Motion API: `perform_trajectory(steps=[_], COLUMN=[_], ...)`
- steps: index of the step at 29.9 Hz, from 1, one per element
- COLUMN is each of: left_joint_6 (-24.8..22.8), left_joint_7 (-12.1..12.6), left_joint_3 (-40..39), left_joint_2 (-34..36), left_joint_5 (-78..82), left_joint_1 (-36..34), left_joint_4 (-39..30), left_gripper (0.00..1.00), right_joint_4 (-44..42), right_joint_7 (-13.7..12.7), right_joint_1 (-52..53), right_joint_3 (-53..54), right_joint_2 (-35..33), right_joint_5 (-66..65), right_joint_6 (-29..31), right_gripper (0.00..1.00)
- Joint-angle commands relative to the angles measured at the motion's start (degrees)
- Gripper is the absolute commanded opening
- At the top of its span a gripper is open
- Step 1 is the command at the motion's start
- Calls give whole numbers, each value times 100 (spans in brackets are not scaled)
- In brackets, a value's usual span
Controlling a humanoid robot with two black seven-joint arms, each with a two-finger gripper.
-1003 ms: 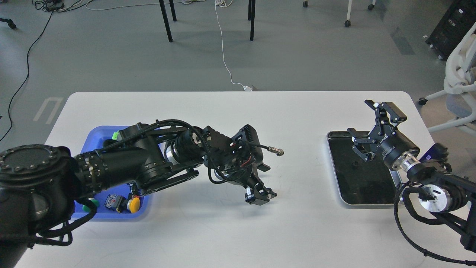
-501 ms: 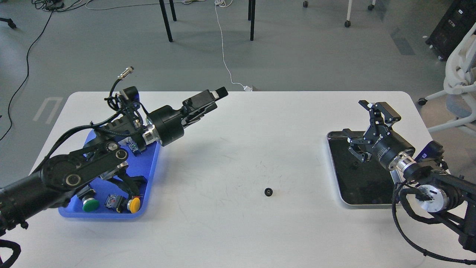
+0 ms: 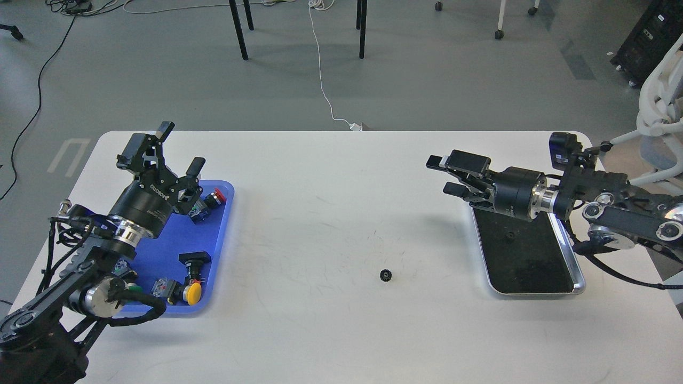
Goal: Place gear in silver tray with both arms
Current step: 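Reach the right gripper down and grasp the black gear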
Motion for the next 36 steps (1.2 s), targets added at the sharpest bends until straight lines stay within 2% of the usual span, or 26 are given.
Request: perform_trajectory(steps=[1,6,11,17,20,23,24,29,36], left_joint_6=[-49,-111,-128,-120,-155,-163,-163,-163,-155], left_joint_7=[7,16,16,16,24,24,24,24,24], left_joint_3=[-37,-63,-63,-116,-178,-195,-213,-204,-213], left_joint_2=[7,24,25,33,86,103,104,86,60], left_joint_5=[-85,-76,-76,-76,-76,-76,-76,-76,-67], left_joint_1=[11,29,55,108,161,170,187,231,240], left_joint_4=[6,-3,-12,-47,-100,-144,-153,-258,-267], left_gripper=[98,98,98,98,98,98,98,98,98], right_joint_4=[135,153,135,118,126,118,100,3,-155], right_joint_7=[1,1,1,1,1,1,1,1,1], right_joint_1=[1153,2033,2306,2421,2482,2482,2465,2386,2175], right_joint_3=[-1320,-2420,-2983,-3774,-3994,-4144,-4161,-4197,-4284], right_joint_2=[478,1339,2244,3159,3309,3441,3476,3494,3494], right_joint_5=[-887,-2163,-2340,-2401,-2436,-2516,-2507,-2498,-2454], right_joint_6=[-3,-39,-196,-811,-1049,-1155,-1172,-1453,-1489], right_gripper=[99,98,97,91,84,65,62,62,62])
